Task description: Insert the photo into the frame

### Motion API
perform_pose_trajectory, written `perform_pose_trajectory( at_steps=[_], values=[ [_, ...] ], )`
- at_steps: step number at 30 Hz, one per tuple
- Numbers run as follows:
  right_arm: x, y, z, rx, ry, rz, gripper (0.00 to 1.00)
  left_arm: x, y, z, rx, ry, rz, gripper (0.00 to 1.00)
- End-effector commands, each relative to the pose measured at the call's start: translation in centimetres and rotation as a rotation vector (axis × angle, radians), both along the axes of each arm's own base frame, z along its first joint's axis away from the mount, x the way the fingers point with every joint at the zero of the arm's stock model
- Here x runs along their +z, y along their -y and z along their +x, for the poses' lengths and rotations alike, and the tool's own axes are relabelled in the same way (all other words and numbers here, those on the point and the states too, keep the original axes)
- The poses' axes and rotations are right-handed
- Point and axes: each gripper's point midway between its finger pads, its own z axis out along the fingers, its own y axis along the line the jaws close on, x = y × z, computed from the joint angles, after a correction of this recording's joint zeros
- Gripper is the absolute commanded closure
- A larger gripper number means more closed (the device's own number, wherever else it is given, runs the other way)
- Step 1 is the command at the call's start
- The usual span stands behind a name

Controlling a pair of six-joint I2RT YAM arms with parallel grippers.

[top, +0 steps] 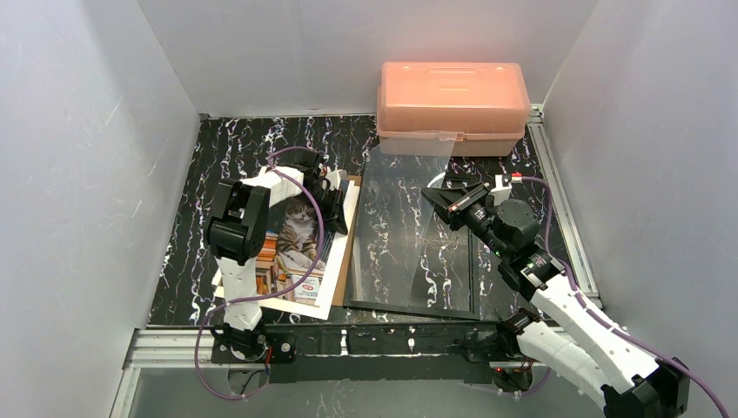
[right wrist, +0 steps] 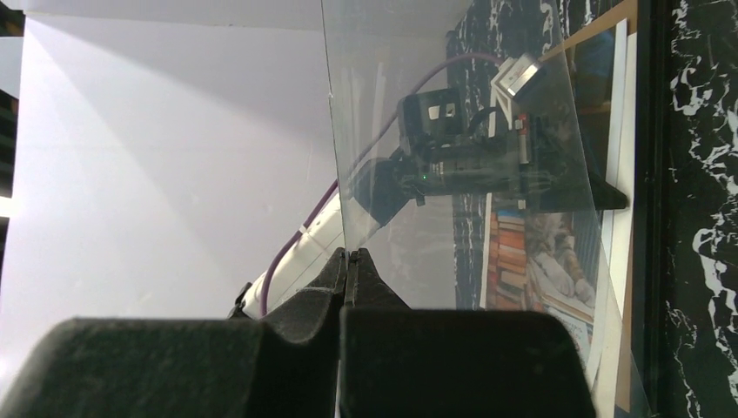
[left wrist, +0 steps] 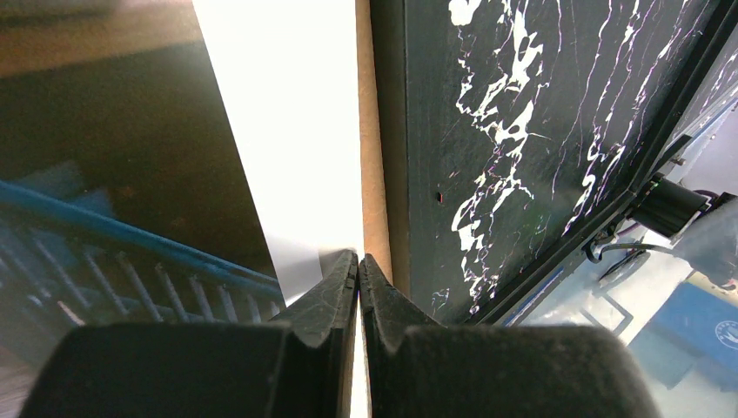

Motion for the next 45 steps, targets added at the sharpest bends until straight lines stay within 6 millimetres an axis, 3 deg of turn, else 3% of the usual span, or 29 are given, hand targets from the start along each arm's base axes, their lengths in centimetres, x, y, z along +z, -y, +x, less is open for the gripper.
perform_pose_trajectory(
  at_steps=[1, 9, 18, 27, 34, 45],
  values=[
    [0.8, 0.7, 0.1, -0.040, 0.043, -0.017, 0.99, -0.7, -0.8, -0.8, -0.006, -0.020, 0.044, 0.97],
    [-0.6, 0.7, 0.4, -0.044, 0.019, -0.065, 0.99, -0.5, -0.8, -0.8, -0.007, -0.015, 0.043, 0.97],
    [-0.6, 1.1, 1.2, -0.057, 0.033, -0.175, 0.99, -0.4, -0.8, -0.9, -0.008, -0.016, 0.040, 0.97],
    [-0.8, -0.5, 2.0, 0.032, 0.024, -0.241, 0.99, -0.2, -0.8, -1.0, -0.009, -0.013, 0.037, 0.97],
    [-0.8, -0.5, 2.4, 0.048, 0.020, -0.270, 0.99, -0.2, -0.8, -1.0, -0.009, -0.011, 0.036, 0.98],
    [-1.1, 1.4, 4.0, 0.020, -0.006, -0.295, 0.99, 0.0, -0.8, -1.1, -0.010, -0.009, 0.034, 0.98]
  ],
)
